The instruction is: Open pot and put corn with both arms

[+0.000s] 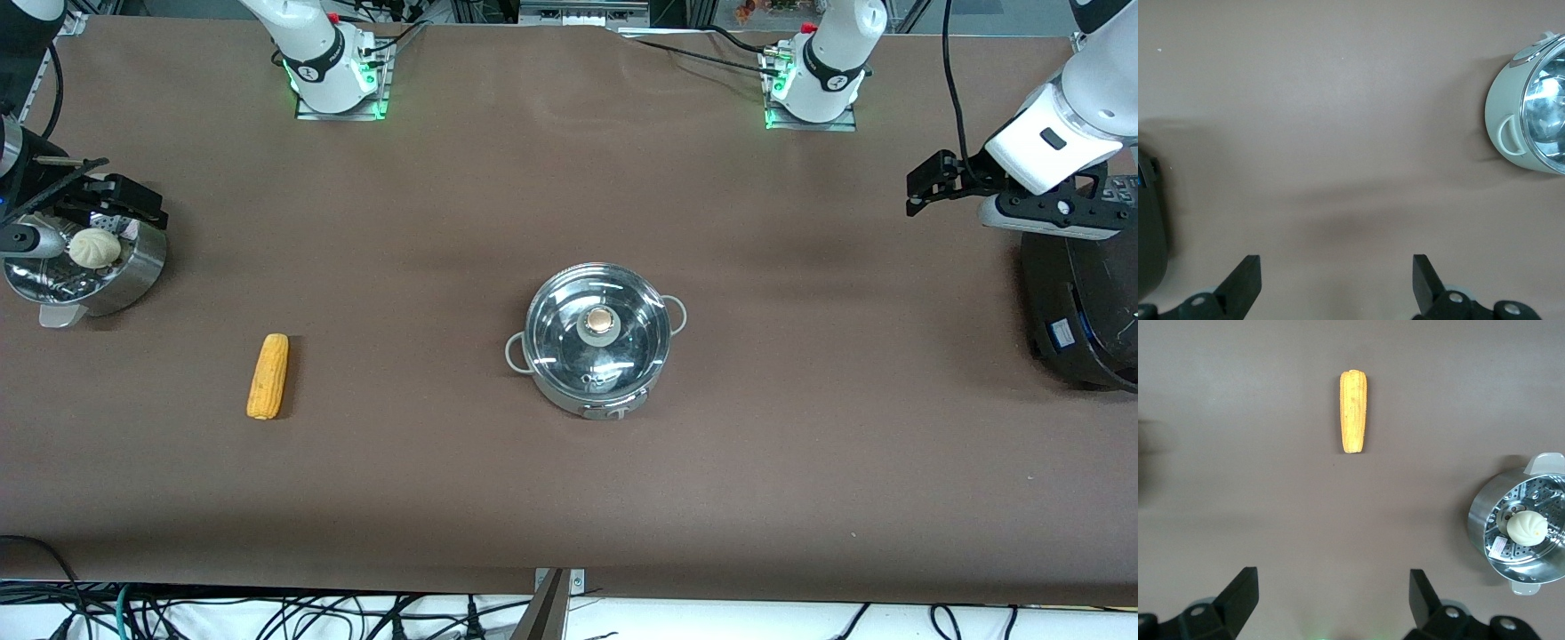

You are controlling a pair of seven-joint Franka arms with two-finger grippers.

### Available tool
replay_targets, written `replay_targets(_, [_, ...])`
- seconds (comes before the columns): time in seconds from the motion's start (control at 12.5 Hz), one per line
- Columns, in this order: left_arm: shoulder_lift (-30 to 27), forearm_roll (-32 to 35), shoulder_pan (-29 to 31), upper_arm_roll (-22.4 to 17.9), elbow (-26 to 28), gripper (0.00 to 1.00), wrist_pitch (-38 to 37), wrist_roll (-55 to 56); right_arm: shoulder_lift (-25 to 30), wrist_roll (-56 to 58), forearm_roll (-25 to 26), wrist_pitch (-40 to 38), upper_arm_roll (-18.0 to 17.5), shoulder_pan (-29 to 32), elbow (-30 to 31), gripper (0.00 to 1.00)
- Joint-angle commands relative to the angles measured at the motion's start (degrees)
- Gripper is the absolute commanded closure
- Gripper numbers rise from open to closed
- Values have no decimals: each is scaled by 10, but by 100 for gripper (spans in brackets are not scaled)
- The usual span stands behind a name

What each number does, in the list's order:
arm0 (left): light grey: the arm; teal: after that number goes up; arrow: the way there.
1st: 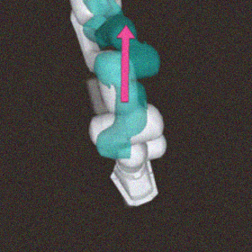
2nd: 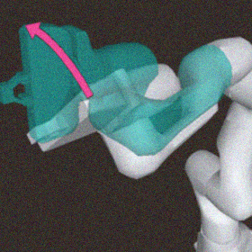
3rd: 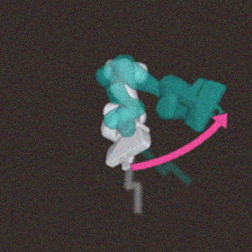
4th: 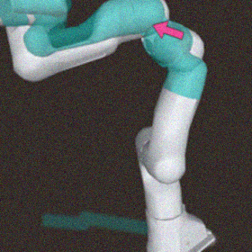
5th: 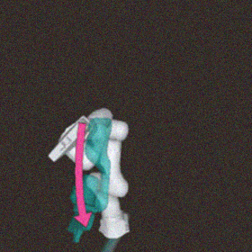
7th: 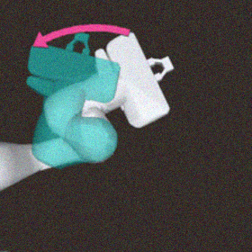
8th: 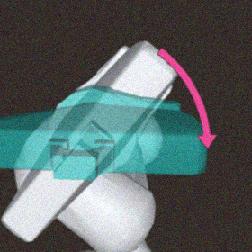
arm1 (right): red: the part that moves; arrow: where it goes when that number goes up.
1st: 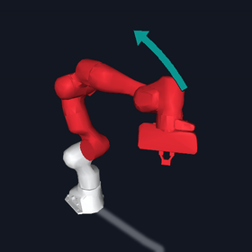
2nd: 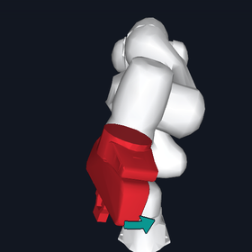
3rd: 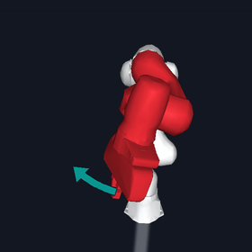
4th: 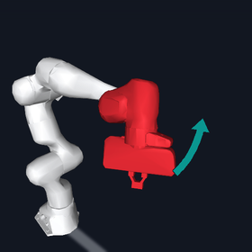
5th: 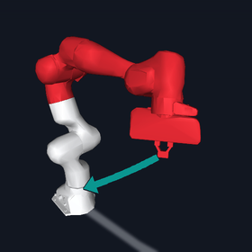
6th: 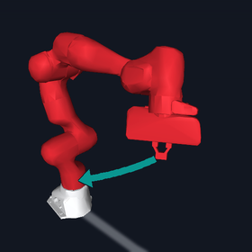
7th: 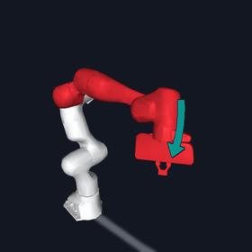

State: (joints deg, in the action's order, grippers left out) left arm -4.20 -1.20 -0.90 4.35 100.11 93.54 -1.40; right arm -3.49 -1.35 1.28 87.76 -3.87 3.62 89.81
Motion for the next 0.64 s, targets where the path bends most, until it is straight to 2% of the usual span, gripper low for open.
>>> replay_targets(0.0, [-5, 17, -4, -1, 3, 0, 2, 8, -6, 7, -9, -2, -2, 2, -15, 0])
replay_targets(0.56, [-5, 17, -4, -1, 3, 0, -2, 8, -6, 8, -9, -1, -2, 4, -15, 0])
